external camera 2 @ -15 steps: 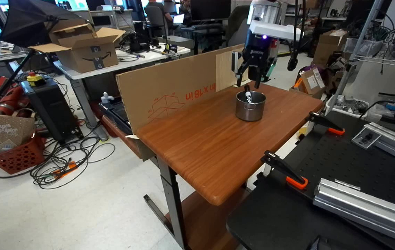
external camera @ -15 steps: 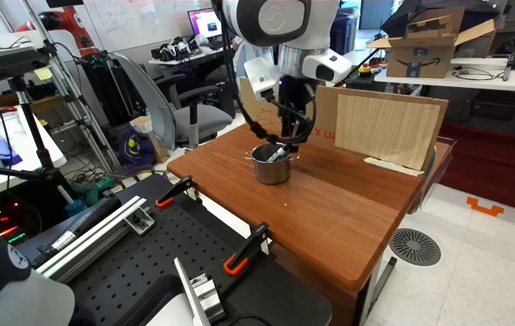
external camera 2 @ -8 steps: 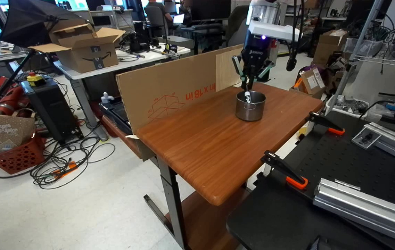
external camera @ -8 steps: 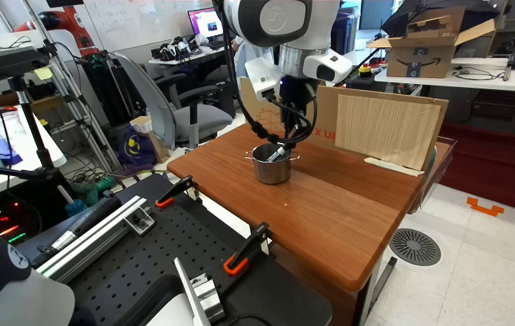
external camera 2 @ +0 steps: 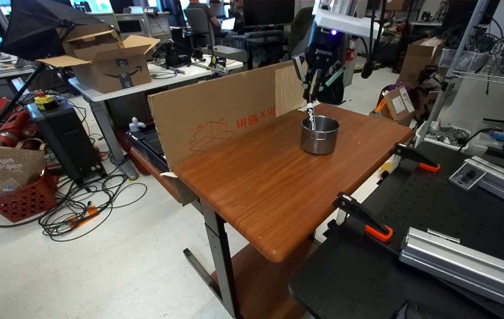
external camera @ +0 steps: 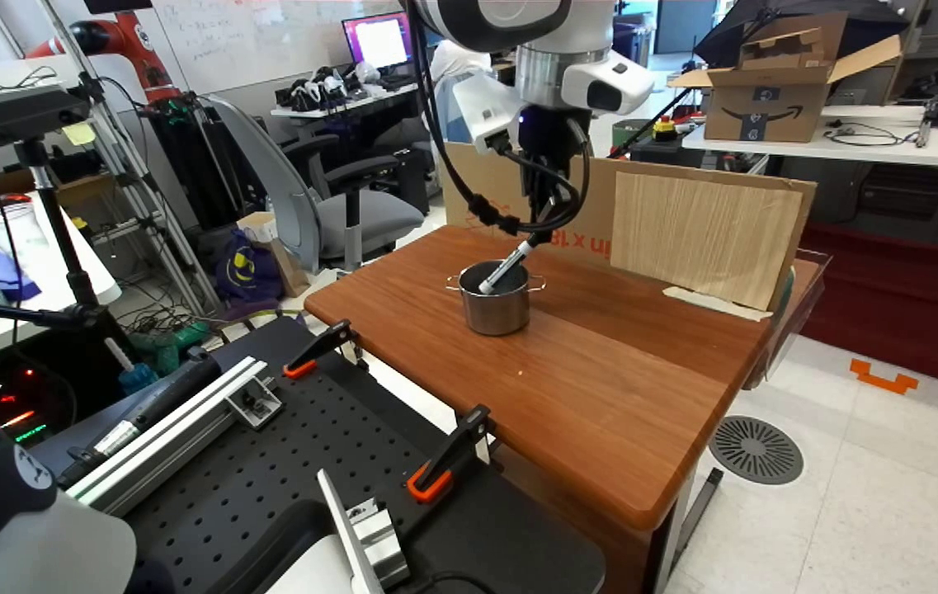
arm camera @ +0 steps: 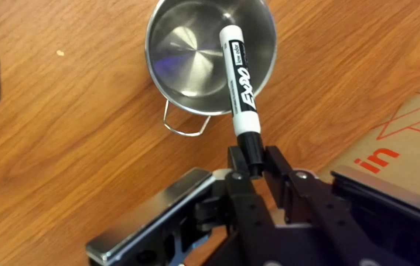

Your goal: Remove the marker from the silver pot.

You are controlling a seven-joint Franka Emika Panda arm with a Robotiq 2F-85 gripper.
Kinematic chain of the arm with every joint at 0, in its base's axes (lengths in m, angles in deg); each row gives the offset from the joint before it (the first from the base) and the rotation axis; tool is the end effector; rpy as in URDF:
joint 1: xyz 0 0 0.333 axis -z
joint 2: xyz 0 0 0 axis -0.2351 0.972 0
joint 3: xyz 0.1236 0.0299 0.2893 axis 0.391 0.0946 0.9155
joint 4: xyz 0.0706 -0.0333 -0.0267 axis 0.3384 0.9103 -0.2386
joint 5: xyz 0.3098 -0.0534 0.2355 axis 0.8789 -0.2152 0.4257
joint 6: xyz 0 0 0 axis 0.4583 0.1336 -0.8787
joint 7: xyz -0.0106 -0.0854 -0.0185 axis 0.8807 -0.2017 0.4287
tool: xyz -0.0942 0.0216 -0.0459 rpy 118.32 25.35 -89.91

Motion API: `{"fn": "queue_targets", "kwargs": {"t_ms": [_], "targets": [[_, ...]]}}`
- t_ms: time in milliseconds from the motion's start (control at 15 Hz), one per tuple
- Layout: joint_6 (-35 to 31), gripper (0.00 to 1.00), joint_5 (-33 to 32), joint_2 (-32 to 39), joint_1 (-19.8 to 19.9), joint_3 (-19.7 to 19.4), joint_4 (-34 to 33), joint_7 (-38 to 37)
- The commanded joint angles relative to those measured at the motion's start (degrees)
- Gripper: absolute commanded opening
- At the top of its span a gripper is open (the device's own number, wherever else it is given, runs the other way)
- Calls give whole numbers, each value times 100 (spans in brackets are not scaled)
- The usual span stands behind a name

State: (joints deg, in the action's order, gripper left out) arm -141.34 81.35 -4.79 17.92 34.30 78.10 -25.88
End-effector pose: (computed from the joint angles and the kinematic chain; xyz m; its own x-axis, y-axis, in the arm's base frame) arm 0.5693 -0.0650 0.2496 0.8361 -0.5456 -0.0564 -0.5449 -0.8145 -0.1992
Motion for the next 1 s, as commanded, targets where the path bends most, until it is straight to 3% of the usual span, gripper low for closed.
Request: {"fn": "queue_targets", "kwargs": {"t_ms": [0,533,933], "targets": [[4,5,492,-421,102,94,92,-52],[-40,5,2195,-1011,411,-148,114,-107],[-51,5,2607,-745,603,-451,90,-161]]}}
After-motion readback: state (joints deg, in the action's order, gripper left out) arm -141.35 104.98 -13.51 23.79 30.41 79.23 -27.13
